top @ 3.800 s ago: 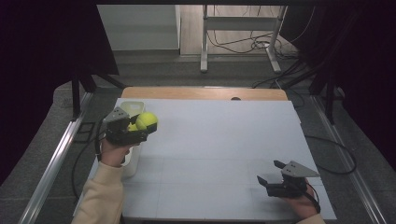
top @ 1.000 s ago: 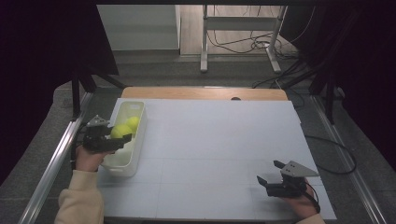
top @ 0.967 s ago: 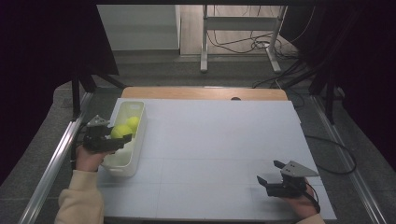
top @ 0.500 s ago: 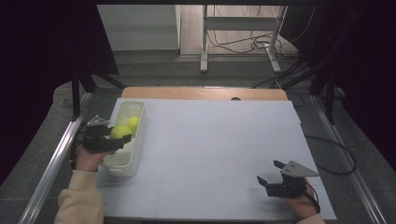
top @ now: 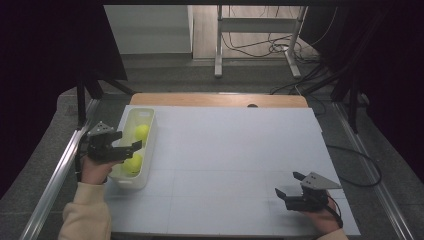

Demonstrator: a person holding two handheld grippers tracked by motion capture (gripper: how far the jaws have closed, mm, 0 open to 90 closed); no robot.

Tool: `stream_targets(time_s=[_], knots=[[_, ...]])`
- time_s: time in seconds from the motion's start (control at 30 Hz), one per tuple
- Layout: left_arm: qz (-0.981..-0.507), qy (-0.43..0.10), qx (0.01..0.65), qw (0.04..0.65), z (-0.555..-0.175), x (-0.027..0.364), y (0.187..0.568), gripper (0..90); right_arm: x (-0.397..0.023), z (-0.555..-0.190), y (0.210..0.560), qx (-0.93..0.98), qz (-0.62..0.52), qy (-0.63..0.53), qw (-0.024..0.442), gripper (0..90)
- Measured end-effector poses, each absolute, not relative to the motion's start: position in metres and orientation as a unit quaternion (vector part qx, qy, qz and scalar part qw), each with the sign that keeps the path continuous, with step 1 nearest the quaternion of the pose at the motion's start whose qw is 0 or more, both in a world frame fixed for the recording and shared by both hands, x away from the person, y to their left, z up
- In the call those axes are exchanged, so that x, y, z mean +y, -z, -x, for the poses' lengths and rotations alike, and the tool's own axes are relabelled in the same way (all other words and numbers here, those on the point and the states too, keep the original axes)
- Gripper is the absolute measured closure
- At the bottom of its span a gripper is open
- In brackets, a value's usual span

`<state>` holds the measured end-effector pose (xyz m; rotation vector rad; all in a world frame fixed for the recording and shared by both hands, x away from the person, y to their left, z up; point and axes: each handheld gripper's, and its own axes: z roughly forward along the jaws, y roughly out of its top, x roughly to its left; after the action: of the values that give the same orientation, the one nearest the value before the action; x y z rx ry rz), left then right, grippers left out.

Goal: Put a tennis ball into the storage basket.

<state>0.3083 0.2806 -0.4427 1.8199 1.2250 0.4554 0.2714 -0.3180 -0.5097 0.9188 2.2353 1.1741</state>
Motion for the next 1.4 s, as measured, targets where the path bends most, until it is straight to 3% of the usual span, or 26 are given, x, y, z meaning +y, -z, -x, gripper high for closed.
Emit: stream_targets(time_s=[0.83,1.4], knots=[[-0.755,-0.147,0.405,0.493,-0.282,0.225,0.446,11.2,-0.312,-0.277,0.510,0.814,-0.322,-0.431,0.220,12.0],[-0.761,-0.138,0.390,0.500,-0.264,0.199,0.465,11.9,-0.308,-0.275,0.509,0.816,-0.316,-0.431,0.220,12.0]])
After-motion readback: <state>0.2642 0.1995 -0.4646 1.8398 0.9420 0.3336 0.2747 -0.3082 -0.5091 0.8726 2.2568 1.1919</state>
